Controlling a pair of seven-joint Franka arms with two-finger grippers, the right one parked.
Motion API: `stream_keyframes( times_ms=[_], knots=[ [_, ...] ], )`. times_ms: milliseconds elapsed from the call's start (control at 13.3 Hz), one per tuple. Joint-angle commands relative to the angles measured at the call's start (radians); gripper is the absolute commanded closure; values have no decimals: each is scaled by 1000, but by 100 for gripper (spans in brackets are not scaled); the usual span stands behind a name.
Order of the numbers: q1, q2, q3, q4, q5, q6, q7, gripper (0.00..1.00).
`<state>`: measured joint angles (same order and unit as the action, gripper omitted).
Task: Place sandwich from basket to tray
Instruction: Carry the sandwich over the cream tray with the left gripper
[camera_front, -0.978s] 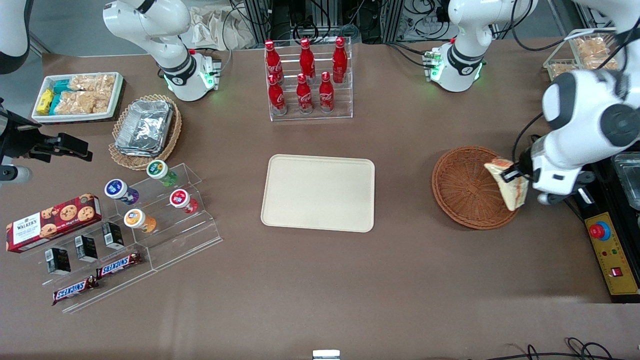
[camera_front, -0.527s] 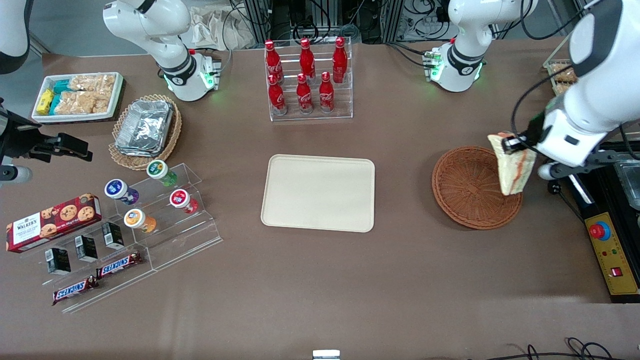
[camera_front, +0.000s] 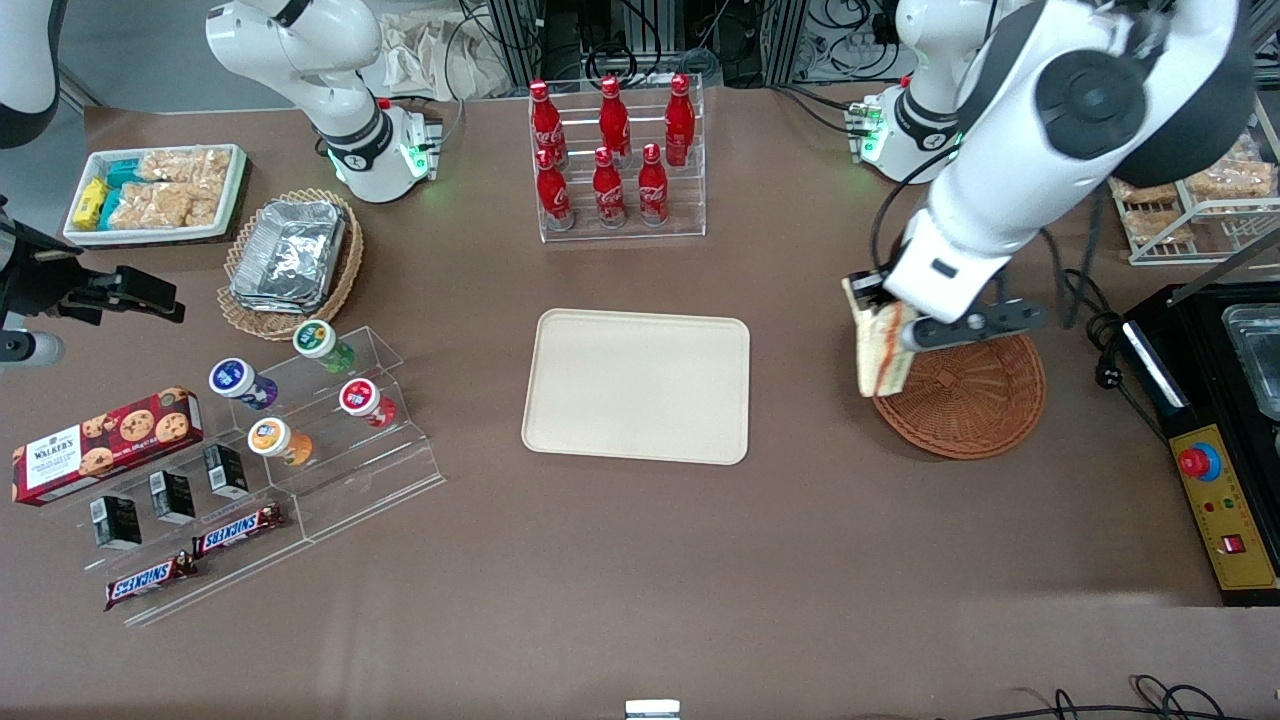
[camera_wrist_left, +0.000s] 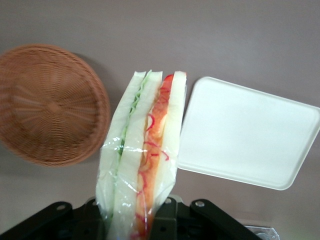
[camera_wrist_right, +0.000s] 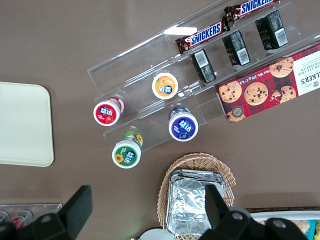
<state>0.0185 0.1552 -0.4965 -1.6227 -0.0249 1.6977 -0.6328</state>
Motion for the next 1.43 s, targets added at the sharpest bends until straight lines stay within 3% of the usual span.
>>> stream_keyframes(
  times_ms=[0,151,376,527,828,1355],
  knots=[
    [-73,70,1,-66,20,147,-31,100],
    [-135,136,3,-106,81,281,-129,100],
    [-233,300,3,-98,297,397,-347,100],
    [-262,368,3,-100,383,439,-427,100],
    [-290,429,3,-100,395,477,-424,100],
    [-342,487,4,-106,503,485,-430,100]
  ],
)
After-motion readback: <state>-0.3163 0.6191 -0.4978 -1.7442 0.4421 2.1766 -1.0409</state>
